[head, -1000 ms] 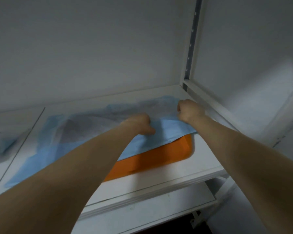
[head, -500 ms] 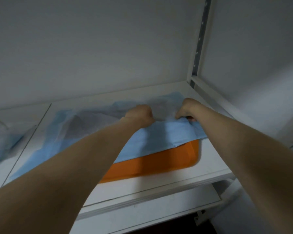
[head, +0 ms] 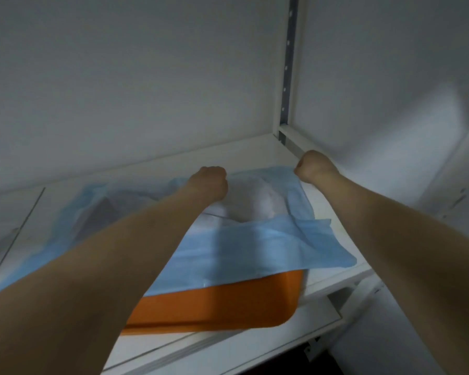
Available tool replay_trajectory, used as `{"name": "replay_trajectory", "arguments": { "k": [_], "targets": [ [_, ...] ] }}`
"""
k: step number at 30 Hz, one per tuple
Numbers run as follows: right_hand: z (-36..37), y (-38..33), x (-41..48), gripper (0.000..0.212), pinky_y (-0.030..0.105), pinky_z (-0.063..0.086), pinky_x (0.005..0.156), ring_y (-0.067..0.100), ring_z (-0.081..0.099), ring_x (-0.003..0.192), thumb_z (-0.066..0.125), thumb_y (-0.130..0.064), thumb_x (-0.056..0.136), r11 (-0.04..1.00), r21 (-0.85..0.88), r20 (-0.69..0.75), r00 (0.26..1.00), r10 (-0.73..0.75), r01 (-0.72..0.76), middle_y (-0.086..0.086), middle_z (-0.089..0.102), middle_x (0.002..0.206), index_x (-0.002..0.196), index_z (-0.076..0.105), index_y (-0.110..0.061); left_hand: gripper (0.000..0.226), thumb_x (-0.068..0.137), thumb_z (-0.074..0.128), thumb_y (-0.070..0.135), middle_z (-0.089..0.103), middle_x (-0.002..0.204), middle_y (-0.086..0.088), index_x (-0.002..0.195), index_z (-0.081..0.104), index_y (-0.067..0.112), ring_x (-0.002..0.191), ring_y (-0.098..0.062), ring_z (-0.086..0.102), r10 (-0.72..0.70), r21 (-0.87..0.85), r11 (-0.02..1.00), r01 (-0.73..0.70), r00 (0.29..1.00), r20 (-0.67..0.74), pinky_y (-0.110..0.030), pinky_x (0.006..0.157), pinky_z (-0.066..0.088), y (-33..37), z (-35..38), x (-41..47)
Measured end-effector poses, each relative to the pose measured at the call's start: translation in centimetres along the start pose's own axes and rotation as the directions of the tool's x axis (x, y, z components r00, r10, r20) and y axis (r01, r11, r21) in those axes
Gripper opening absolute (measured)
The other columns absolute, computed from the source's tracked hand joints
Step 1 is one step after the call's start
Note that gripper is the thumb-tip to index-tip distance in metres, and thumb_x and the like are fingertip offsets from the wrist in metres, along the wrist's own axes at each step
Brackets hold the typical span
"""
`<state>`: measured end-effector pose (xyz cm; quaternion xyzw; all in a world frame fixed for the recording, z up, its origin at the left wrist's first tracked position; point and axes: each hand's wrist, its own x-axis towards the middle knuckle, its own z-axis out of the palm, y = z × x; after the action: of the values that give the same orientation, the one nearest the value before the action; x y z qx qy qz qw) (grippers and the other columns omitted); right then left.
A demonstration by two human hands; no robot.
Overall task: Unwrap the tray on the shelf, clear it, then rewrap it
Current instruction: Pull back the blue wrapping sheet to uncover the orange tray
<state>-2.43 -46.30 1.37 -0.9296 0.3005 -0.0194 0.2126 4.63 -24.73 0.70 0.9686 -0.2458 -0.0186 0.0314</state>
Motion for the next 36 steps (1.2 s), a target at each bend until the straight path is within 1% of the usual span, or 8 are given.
{"name": "replay_trajectory", "arguments": {
  "k": [7, 11, 14, 22, 26, 29, 33, 36],
  "targets": [
    [1.5, -0.5, 2.6, 0.042, 0.032, 0.030, 0.113, 0.031, 0.040, 0.135, 0.044, -0.002, 0.096, 0.992, -0.075, 0.113, 0.989, -0.093, 0.101, 0.017, 0.041, 0.146, 0.138, 0.046, 0.000, 0.037, 0.098, 0.036, 0.017, 0.045, 0.142, -0.015, 0.131, 0.047, 0.004, 0.131, -0.033, 0.043, -0.122, 0.099, 0.989, 0.110, 0.985, 0.122, -0.042, 0.108, 0.034, -1.2, 0.3, 2.8],
    [2.6, -0.8, 4.0, 0.047, 0.032, 0.022, 0.116, 0.029, 0.030, 0.141, 0.041, -0.006, 0.099, 0.991, -0.062, 0.158, 0.981, -0.110, 0.121, 0.016, 0.029, 0.153, 0.145, 0.033, -0.001, 0.032, 0.096, 0.037, 0.015, 0.049, 0.137, -0.010, 0.125, 0.049, 0.010, 0.130, -0.030, 0.044, -0.206, 0.175, 0.966, 0.188, 0.974, 0.093, -0.042, 0.106, 0.030, -2.6, 0.4, 3.8],
    [3.0, -1.1, 4.9, 0.045, 0.035, 0.024, 0.116, 0.030, 0.031, 0.140, 0.042, -0.008, 0.099, 0.994, -0.036, 0.177, 0.980, -0.095, 0.103, 0.017, 0.031, 0.152, 0.143, 0.036, 0.001, 0.034, 0.096, 0.037, 0.016, 0.046, 0.141, -0.008, 0.128, 0.048, 0.013, 0.132, -0.027, 0.041, -0.241, 0.202, 0.955, 0.217, 0.965, 0.102, -0.041, 0.107, 0.028, -3.3, 0.7, 4.7],
    [4.1, -1.0, 6.3, 0.040, 0.039, 0.040, 0.108, 0.032, 0.048, 0.127, 0.046, -0.008, 0.090, 0.991, 0.024, 0.094, 0.986, -0.136, 0.134, 0.017, 0.049, 0.137, 0.130, 0.053, -0.002, 0.048, 0.091, 0.038, 0.024, 0.034, 0.143, -0.017, 0.139, 0.034, 0.021, 0.135, -0.036, 0.027, -0.323, 0.177, 0.942, 0.284, 0.910, 0.260, -0.049, 0.109, 0.023, -3.5, 0.8, 5.7],
    [2.9, -0.7, 7.0, 0.035, 0.037, 0.044, 0.103, 0.031, 0.053, 0.122, 0.052, -0.010, 0.087, 0.989, 0.134, -0.038, 0.997, -0.064, 0.068, 0.015, 0.057, 0.131, 0.121, 0.062, -0.005, 0.056, 0.090, 0.037, 0.031, 0.029, 0.151, -0.011, 0.144, 0.028, 0.028, 0.140, -0.034, 0.022, -0.315, 0.143, 0.948, 0.285, 0.909, 0.272, -0.049, 0.112, 0.019, -4.1, 0.6, 6.3],
    [2.2, -0.3, 6.9, 0.034, 0.036, 0.047, 0.098, 0.030, 0.056, 0.118, 0.054, -0.009, 0.083, 0.982, 0.186, -0.113, 0.994, 0.013, 0.008, 0.013, 0.059, 0.125, 0.116, 0.063, -0.007, 0.055, 0.089, 0.044, 0.032, 0.036, 0.149, -0.006, 0.144, 0.034, 0.032, 0.140, -0.027, 0.028, -0.285, 0.121, 0.957, 0.262, 0.927, 0.242, -0.044, 0.113, 0.014, -4.1, 0.4, 6.7],
    [2.0, -0.3, 6.5, 0.028, 0.035, 0.049, 0.093, 0.032, 0.059, 0.113, 0.055, -0.008, 0.081, 0.967, 0.253, -0.140, 0.988, 0.062, -0.025, 0.017, 0.062, 0.118, 0.107, 0.064, -0.005, 0.035, 0.086, 0.050, 0.022, 0.061, 0.122, -0.007, 0.119, 0.060, 0.020, 0.121, -0.028, 0.050, -0.235, 0.117, 0.968, 0.222, 0.966, 0.111, -0.041, 0.106, 0.024, -3.8, 0.4, 6.7],
    [1.4, -0.2, 6.1, 0.019, 0.030, 0.054, 0.073, 0.029, 0.070, 0.081, 0.057, -0.003, 0.078, 0.902, 0.423, -0.082, 0.988, 0.133, -0.086, 0.013, 0.070, 0.072, 0.095, 0.065, 0.000, 0.034, 0.092, 0.047, 0.021, 0.057, 0.128, -0.011, 0.123, 0.059, 0.015, 0.123, -0.030, 0.047, -0.242, 0.094, 0.964, 0.247, 0.968, -0.064, -0.039, 0.103, 0.035, -3.8, 0.1, 6.6]
  ]
}}
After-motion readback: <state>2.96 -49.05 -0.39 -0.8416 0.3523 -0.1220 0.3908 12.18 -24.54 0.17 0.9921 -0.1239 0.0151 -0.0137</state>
